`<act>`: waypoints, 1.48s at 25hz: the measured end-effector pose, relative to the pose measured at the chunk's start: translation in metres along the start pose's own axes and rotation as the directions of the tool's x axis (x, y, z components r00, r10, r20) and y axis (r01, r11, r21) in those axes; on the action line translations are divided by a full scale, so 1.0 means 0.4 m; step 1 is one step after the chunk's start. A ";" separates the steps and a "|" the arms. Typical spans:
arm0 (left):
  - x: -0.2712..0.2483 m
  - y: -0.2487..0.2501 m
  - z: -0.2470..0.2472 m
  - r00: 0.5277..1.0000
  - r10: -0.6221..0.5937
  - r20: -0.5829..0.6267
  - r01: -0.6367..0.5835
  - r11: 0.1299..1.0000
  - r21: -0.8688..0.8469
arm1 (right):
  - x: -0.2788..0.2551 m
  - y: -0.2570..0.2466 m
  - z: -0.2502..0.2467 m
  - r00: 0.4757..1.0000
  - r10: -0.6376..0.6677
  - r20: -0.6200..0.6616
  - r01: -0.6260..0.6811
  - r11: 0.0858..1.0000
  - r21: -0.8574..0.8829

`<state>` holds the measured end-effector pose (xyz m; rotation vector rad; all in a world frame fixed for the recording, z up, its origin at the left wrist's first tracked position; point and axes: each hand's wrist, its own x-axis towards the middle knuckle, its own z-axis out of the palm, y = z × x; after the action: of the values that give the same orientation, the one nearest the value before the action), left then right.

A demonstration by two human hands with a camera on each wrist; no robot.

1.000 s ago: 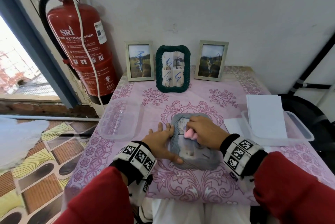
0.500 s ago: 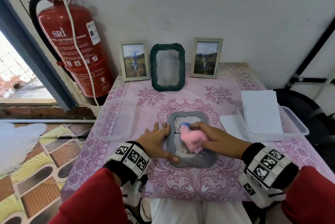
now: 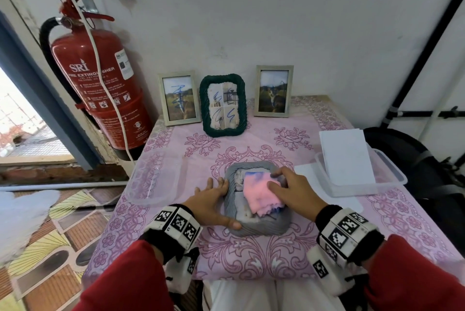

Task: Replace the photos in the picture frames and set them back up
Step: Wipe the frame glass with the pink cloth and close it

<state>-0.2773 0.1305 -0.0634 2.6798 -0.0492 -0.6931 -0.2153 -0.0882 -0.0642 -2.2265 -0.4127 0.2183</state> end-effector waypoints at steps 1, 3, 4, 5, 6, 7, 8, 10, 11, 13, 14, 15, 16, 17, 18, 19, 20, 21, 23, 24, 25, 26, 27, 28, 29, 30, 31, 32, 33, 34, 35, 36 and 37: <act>0.000 0.001 0.000 1.000 0.001 0.002 -0.001 1.000 0.001 | 0.003 -0.002 0.004 1.000 0.016 -0.003 -0.016 1.000 0.026; -0.001 0.002 -0.001 1.000 0.002 0.003 -0.002 1.000 -0.001 | 0.011 -0.011 0.010 0.999 -0.031 -0.035 0.030 0.999 -0.016; -0.001 0.002 -0.001 1.000 0.003 0.003 -0.003 1.000 -0.005 | 0.013 -0.014 0.013 0.997 -0.069 -0.045 0.067 0.997 -0.032; -0.001 0.001 0.000 1.000 0.005 0.003 -0.005 1.000 -0.008 | 0.015 -0.018 0.014 0.994 -0.095 -0.045 0.094 0.995 -0.023; -0.001 0.000 0.000 1.000 0.008 0.001 -0.008 1.000 -0.010 | 0.019 -0.022 0.015 0.994 -0.105 -0.022 0.106 0.994 0.010; 0.000 -0.001 0.002 1.000 0.011 -0.001 -0.011 1.000 -0.010 | 0.021 -0.024 0.015 0.995 -0.102 0.023 0.101 0.994 0.048; 0.000 -0.002 0.002 1.000 0.013 -0.004 -0.013 1.000 -0.006 | 0.025 -0.027 0.015 0.994 -0.091 0.067 0.085 0.993 0.084; 0.001 -0.005 0.003 1.000 0.017 -0.008 -0.017 1.000 -0.003 | 0.032 -0.036 0.015 0.995 -0.060 0.078 0.045 0.981 0.188; 0.002 -0.005 0.003 1.000 0.019 -0.008 -0.019 1.000 -0.003 | 0.034 -0.040 0.013 0.998 -0.039 0.050 0.024 0.962 0.273; 0.003 -0.006 0.004 1.000 0.021 -0.009 -0.021 1.000 0.008 | 0.035 -0.041 0.013 1.000 -0.009 0.011 0.003 0.906 0.423; 0.003 -0.007 0.004 1.000 0.020 -0.011 -0.020 1.000 0.014 | 0.034 -0.037 0.014 0.999 -0.014 0.032 0.000 0.912 0.411; 0.003 -0.007 0.004 1.000 0.019 -0.013 -0.019 1.000 0.015 | 0.030 -0.032 0.017 0.997 -0.030 0.075 0.008 0.959 0.283; 0.003 -0.006 0.004 1.000 0.020 -0.013 -0.019 1.000 0.012 | 0.025 -0.024 0.024 0.991 -0.044 0.126 0.034 0.996 0.080; 0.003 -0.006 0.005 1.000 0.021 -0.014 -0.021 1.000 0.008 | 0.021 -0.017 0.029 0.988 -0.059 0.144 0.077 0.990 -0.120; 0.003 -0.005 0.005 1.000 0.023 -0.015 -0.023 1.000 0.006 | 0.017 -0.016 0.033 0.988 -0.094 0.124 0.126 0.951 -0.284; 0.002 -0.006 0.006 1.000 0.024 -0.018 -0.024 1.000 0.003 | 0.015 -0.019 0.034 0.984 -0.151 0.090 0.175 0.896 -0.408; 0.002 -0.006 0.006 1.000 0.024 -0.019 -0.024 1.000 0.000 | 0.012 -0.023 0.036 0.976 -0.208 0.069 0.215 0.850 -0.480; 0.002 -0.007 0.007 1.000 0.024 -0.019 -0.024 1.000 -0.003 | 0.010 -0.027 0.036 0.969 -0.236 0.077 0.243 0.836 -0.491; 0.003 -0.008 0.008 0.999 0.024 -0.022 -0.024 1.000 -0.007 | 0.007 -0.031 0.036 0.960 -0.226 0.167 0.276 0.867 -0.414; 0.004 -0.009 0.008 0.999 0.023 -0.024 -0.023 1.000 -0.005 | 0.008 -0.033 0.032 0.956 -0.209 0.206 0.275 0.886 -0.374; 0.004 -0.009 0.008 0.999 0.021 -0.024 -0.021 1.000 -0.003 | 0.007 -0.035 0.027 0.957 -0.206 0.204 0.264 0.911 -0.316; 0.005 -0.009 0.008 1.000 0.020 -0.024 -0.020 1.000 -0.003 | 0.007 -0.038 0.017 0.962 -0.216 0.167 0.253 0.937 -0.242; 0.004 -0.010 0.008 1.000 0.018 -0.023 -0.018 1.000 -0.001 | 0.007 -0.037 0.005 0.969 -0.228 0.099 0.242 0.956 -0.163; 0.004 -0.009 0.008 1.000 0.017 -0.021 -0.017 1.000 0.000 | 0.009 -0.034 -0.008 0.971 -0.238 0.013 0.238 0.966 -0.102; 0.003 -0.009 0.008 1.000 0.016 -0.021 -0.016 1.000 0.001 | 0.013 -0.026 -0.022 0.969 -0.240 -0.063 0.235 0.969 -0.075; 0.002 -0.008 0.007 1.000 0.015 -0.024 -0.015 1.000 0.000 | 0.019 -0.015 -0.036 0.965 -0.239 -0.108 0.231 0.970 -0.079; 0.001 -0.007 0.008 1.000 0.012 -0.026 -0.012 1.000 -0.002 | 0.023 -0.002 -0.048 0.968 -0.231 -0.098 0.222 0.971 -0.093; 0.000 -0.007 0.007 1.000 0.010 -0.025 -0.010 1.000 -0.006 | 0.025 0.010 -0.058 0.978 -0.211 -0.006 0.208 0.969 -0.135; -0.001 -0.007 0.007 1.000 0.009 -0.023 -0.010 1.000 -0.012 | 0.026 0.023 -0.064 0.975 -0.177 0.138 0.203 0.956 -0.212; -0.001 -0.005 0.006 1.000 0.010 -0.021 -0.010 1.000 -0.017 | 0.027 0.040 -0.067 0.953 -0.145 0.265 0.223 0.929 -0.294; -0.001 -0.004 0.005 1.000 0.009 -0.019 -0.009 1.000 -0.022 | 0.027 0.054 -0.068 0.934 -0.127 0.333 0.246 0.905 -0.346; -0.002 -0.003 0.005 1.000 0.006 -0.019 -0.006 1.000 -0.025 | 0.024 0.061 -0.067 0.929 -0.128 0.348 0.258 0.897 -0.359; -0.002 -0.004 0.005 1.000 0.002 -0.022 -0.003 1.000 -0.029 | 0.021 0.064 -0.066 0.932 -0.139 0.335 0.260 0.901 -0.347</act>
<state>-0.2789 0.1314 -0.0651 2.6581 -0.0367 -0.6590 -0.1941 -0.1192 -0.0673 -2.5190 -0.9211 0.3987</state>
